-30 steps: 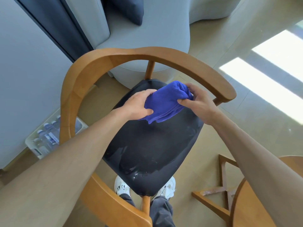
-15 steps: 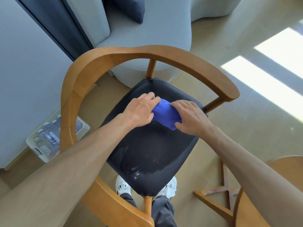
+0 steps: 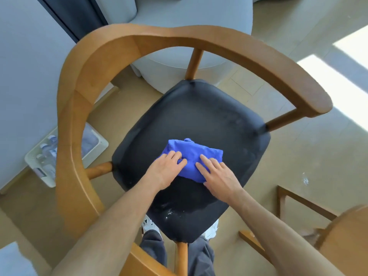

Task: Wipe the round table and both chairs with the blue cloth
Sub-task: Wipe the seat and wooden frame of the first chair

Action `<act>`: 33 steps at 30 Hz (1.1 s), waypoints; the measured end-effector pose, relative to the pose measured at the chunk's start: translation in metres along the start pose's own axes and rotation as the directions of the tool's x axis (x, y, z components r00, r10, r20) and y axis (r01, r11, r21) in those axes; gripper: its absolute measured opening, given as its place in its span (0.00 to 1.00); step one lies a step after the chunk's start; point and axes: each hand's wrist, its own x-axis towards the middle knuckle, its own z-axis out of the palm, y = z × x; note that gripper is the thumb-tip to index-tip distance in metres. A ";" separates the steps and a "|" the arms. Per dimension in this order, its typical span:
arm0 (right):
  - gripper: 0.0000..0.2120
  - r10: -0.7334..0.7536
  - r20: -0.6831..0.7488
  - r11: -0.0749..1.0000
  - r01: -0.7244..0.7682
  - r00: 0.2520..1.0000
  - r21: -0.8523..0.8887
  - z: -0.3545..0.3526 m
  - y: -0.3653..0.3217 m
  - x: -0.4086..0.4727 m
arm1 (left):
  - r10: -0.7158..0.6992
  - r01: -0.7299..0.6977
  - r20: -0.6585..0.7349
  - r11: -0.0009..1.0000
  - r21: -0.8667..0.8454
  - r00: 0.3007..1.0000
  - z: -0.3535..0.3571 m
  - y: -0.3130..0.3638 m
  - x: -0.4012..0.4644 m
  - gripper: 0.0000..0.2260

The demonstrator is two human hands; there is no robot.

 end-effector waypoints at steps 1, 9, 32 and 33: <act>0.33 -0.015 0.102 0.999 0.012 0.995 0.030 0.007 -0.003 -0.004 | -0.016 0.025 0.104 0.997 -0.078 0.994 0.010 0.000 -0.007 0.28; 0.31 -0.265 0.125 0.964 0.260 0.956 0.058 -0.010 0.013 0.050 | -0.473 0.488 0.161 0.733 -0.473 0.866 -0.006 -0.033 -0.017 0.20; 0.25 -0.078 -0.262 0.996 0.089 0.962 0.031 0.049 0.048 0.026 | -0.560 0.627 0.293 0.738 -0.248 0.775 0.041 -0.048 -0.030 0.33; 0.26 0.030 -0.285 0.999 -0.019 0.958 0.042 0.047 0.064 0.022 | -0.564 0.628 0.288 0.740 -0.242 0.774 0.041 -0.047 -0.030 0.33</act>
